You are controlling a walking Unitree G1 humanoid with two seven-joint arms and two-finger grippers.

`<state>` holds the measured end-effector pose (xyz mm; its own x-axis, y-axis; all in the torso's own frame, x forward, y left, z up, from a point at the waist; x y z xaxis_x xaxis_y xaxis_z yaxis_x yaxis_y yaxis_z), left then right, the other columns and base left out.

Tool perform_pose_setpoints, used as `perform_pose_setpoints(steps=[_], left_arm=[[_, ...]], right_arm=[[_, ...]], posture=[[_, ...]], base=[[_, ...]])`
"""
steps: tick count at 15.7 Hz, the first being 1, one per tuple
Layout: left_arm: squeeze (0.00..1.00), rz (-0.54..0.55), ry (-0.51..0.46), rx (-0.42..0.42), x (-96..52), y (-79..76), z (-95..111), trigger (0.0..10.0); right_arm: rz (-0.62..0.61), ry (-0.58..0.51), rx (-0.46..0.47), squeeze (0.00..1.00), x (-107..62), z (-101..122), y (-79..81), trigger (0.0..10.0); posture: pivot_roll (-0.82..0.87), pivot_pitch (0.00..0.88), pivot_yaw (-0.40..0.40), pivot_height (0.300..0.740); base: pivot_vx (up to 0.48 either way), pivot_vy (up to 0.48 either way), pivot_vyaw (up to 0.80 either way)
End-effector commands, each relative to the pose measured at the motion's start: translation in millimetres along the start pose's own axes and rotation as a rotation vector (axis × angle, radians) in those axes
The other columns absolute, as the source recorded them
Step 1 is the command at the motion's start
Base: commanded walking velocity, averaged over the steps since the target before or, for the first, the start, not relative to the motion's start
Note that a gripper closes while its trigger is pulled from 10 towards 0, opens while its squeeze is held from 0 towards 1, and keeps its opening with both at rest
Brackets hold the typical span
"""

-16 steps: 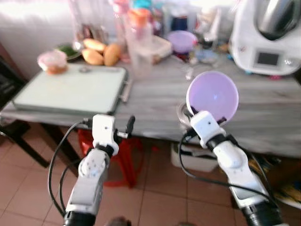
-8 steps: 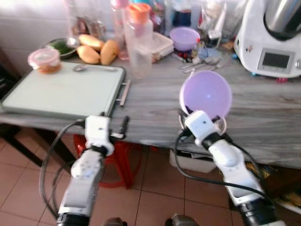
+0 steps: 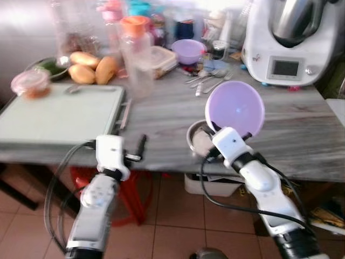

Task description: Setting the table

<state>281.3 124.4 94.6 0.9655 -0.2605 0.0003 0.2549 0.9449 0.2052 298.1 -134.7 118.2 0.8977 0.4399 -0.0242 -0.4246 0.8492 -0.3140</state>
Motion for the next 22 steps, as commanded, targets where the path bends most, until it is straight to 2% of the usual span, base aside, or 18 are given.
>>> perform_pose_setpoints(steps=[1,4,6,8,10,13,18,22], left_arm=[[0.0,0.019,0.004,0.004,-2.0,7.5,0.3,10.0],[0.0,0.075,-0.006,-0.002,-6.0,15.7,4.6,10.0],[0.0,0.124,-0.025,0.009,-11.4,24.9,10.1,10.0],[0.0,0.147,-0.026,0.034,-18.1,30.2,12.4,10.0],[0.0,0.155,-0.01,0.049,-27.1,33.0,11.3,10.0],[0.0,0.147,0.034,0.073,-42.5,38.2,5.7,10.0],[0.0,0.103,0.044,0.06,-39.1,32.2,4.7,10.0],[0.0,0.08,0.054,0.051,-36.8,28.8,4.2,10.0]], right_arm=[[-0.001,-0.022,0.001,0.0,3.1,4.8,0.8,10.0],[0.009,-0.031,-0.004,0.0,3.3,6.5,1.8,10.0],[0.066,-0.053,-0.043,0.0,2.8,11.4,5.6,10.0],[0.093,-0.055,-0.042,0.0,2.4,12.1,6.2,10.0],[0.104,-0.064,0.001,0.0,4.8,13.7,4.5,10.0],[0.18,-0.026,0.009,0.0,13.6,10.3,9.0,10.0],[0.262,0.06,0.047,0.0,15.9,1.3,18.1,10.0],[0.329,0.143,0.068,0.0,8.1,-10.7,30.2,10.0]], posture=[[-0.06,0.0,0.022,0.74],[-0.06,0.0,0.022,0.74],[-0.05,0.0,0.022,0.74],[-0.04,0.0,0.021,0.74],[-0.02,0.0,0.022,0.74],[0.01,0.0,0.018,0.74],[0.0,0.0,0.019,0.74],[-0.01,0.0,0.019,0.74]], base=[[0.349,0.0,0.0],[0.201,0.0,0.0],[0.0,0.0,0.0],[0.0,0.0,0.0],[0.0,0.0,0.0],[0.0,0.0,0.0],[0.0,0.0,0.0],[0.0,0.0,0.0]])
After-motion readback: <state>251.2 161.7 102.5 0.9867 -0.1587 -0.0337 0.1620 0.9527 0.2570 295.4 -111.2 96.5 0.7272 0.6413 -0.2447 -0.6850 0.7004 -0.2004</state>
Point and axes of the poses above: a point about 5 cm out from each wrist's last joint towards the gripper, its own x axis pointing out of the wrist towards the gripper, its own z axis along the axis of the wrist's last joint, y = z × x, the point moved 2 cm from there along x, pointing out of the wrist towards the gripper, and after that the axes turned 13 degrees about x, right-handed, at the moved point
